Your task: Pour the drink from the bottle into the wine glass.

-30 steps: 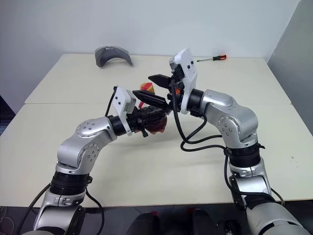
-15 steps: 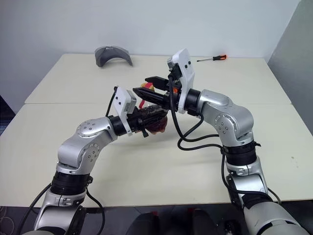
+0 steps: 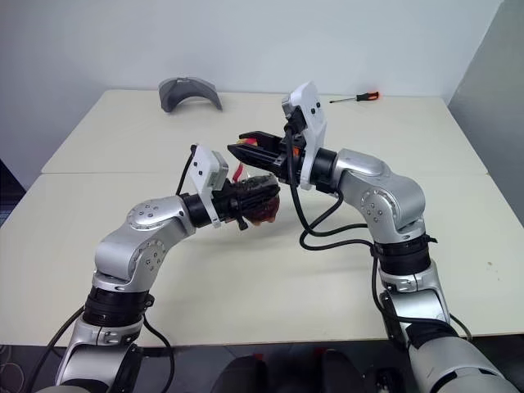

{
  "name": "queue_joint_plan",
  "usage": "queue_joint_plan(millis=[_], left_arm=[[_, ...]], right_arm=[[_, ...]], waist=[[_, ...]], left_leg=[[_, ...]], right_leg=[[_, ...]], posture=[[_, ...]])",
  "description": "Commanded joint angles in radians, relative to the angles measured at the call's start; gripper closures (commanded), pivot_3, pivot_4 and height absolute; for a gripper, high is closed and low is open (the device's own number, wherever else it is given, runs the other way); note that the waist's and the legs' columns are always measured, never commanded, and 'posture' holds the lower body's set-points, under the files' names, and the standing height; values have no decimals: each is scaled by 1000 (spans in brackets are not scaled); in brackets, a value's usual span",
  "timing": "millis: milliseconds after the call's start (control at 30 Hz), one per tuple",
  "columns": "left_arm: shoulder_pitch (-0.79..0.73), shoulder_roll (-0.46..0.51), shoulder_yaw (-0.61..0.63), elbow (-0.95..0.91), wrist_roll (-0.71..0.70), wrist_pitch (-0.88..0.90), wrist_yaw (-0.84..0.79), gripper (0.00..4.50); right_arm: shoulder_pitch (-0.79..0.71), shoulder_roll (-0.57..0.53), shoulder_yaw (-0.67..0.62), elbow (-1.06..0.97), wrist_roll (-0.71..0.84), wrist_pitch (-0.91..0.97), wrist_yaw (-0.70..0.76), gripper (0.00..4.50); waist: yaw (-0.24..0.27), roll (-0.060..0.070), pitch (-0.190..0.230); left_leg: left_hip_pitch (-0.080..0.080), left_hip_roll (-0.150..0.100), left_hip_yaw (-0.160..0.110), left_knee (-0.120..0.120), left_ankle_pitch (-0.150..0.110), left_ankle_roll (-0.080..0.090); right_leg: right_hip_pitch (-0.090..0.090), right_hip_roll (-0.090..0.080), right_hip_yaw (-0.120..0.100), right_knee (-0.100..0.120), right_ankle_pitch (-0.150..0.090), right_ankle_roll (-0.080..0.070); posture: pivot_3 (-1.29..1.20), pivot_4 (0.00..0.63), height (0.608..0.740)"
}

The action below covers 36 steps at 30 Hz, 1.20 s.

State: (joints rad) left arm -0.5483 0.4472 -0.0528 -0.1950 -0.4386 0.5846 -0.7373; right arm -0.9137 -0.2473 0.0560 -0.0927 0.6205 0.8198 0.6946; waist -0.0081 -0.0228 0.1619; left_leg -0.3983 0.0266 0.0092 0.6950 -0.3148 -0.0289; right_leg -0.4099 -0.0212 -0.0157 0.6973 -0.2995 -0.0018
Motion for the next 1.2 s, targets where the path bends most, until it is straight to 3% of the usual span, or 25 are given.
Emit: queue_joint_plan(millis=[33,167,533,800,1100,1200], left_arm=[[-6,22,20,-64,-35,3,-32,3458],[25,57,32,-124,-78,30,-69,3458],[116,94,41,-292,-212,88,-106,3458],[107,95,45,-275,-203,78,-96,3458],[99,63,52,-225,-176,71,-21,3458],[93,45,74,-189,-183,95,28,3458]], right_arm=[[-35,-9,-30,-6,58,-22,85,3221],[-60,-13,-43,30,126,-6,198,3221],[-73,-78,58,26,124,-26,520,3221],[-107,-43,30,99,93,-37,465,3221],[-106,-70,-19,130,27,-86,360,178],[-93,-92,-50,109,31,-73,311,11]], waist=[[0,0,0],[-2,0,0],[-2,1,0],[-1,1,0],[4,1,0],[4,1,0]], left_leg=[[0,0,0,0,0,0],[0,0,0,0,0,0],[0,0,-1,0,0,1],[0,0,-1,0,0,1],[0,0,-1,0,0,1],[0,0,-1,0,0,1]], right_leg=[[0,0,0,0,0,0],[0,0,0,0,0,0],[0,0,0,0,0,0],[0,0,0,0,0,0],[0,0,0,0,0,0],[0,0,0,0,0,0]], posture=[[0,150,740],[0,150,740],[0,150,740],[0,150,740],[0,150,740],[0,150,740]])
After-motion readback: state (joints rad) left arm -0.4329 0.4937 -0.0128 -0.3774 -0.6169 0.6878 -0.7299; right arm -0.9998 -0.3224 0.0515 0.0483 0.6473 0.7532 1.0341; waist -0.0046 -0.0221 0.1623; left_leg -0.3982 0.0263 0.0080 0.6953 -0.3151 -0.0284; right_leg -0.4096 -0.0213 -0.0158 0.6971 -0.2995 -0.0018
